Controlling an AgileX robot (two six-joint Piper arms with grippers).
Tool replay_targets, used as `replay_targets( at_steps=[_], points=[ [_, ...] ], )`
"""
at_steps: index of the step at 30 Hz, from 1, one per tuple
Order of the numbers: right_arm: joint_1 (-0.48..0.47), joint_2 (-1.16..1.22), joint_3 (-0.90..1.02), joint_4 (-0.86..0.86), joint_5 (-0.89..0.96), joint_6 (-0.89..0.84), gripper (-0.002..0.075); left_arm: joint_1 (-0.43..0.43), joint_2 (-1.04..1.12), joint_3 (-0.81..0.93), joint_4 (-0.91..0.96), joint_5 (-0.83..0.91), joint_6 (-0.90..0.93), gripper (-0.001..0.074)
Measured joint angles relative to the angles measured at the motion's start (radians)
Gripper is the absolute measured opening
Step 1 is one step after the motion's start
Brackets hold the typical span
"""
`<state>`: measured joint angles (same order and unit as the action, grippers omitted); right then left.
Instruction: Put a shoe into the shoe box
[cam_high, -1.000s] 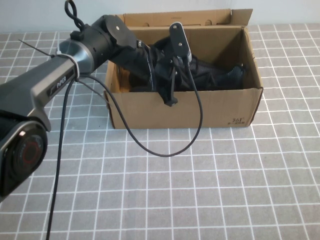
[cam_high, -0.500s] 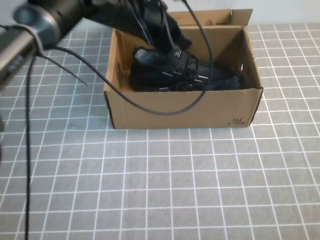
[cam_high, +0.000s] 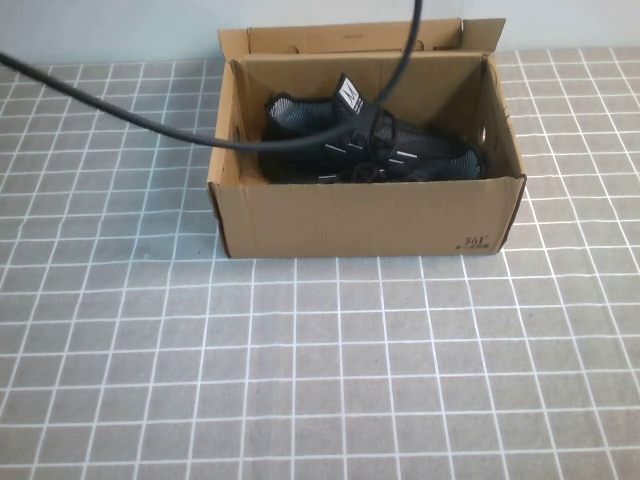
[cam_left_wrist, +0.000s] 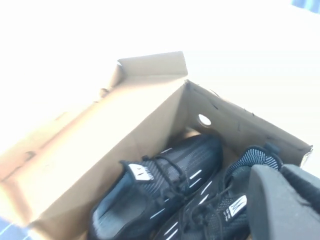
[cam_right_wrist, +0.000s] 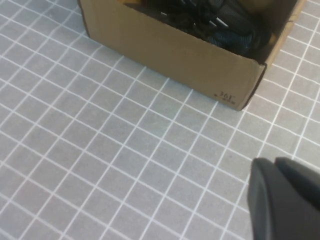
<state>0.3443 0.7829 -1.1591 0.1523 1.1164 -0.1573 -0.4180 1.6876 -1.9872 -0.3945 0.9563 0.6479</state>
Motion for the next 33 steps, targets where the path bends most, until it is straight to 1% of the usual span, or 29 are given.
replay_targets(
  at_steps=[4,7,11,15,21,25,28,33],
  points=[
    [0.000,-0.110,0.000,0.000,0.072,0.016,-0.0016,0.000,-0.126,0.052,0.083,0.006,-0.087,0.0001],
    [0.000,-0.215,0.000,-0.002,0.127,0.017,-0.0016,0.000,-0.255,0.179,0.136,-0.040,-0.139,0.0001],
    [0.000,-0.364,0.000,-0.004,0.154,0.040,-0.0016,0.000,-0.475,0.454,0.163,-0.185,-0.192,0.0000],
    [0.000,-0.494,-0.002,-0.008,0.166,0.065,-0.0016,0.000,-0.719,0.783,0.163,-0.369,-0.234,0.0000],
    [0.000,-0.610,0.025,-0.030,0.160,0.081,-0.0016,0.000,-1.092,1.205,0.162,-0.623,-0.251,0.0000],
    [0.000,-0.663,0.094,-0.036,0.097,0.092,-0.0016,0.000,-1.274,1.414,0.160,-0.722,-0.259,0.0000],
    [0.000,-0.688,0.168,-0.036,-0.009,0.092,-0.0016,0.000,-1.360,1.525,0.156,-0.793,-0.261,-0.0001],
    [0.000,-0.702,0.356,-0.011,-0.300,0.092,-0.0016,0.000,-1.400,1.686,0.154,-0.880,-0.263,-0.0001]
  ],
)
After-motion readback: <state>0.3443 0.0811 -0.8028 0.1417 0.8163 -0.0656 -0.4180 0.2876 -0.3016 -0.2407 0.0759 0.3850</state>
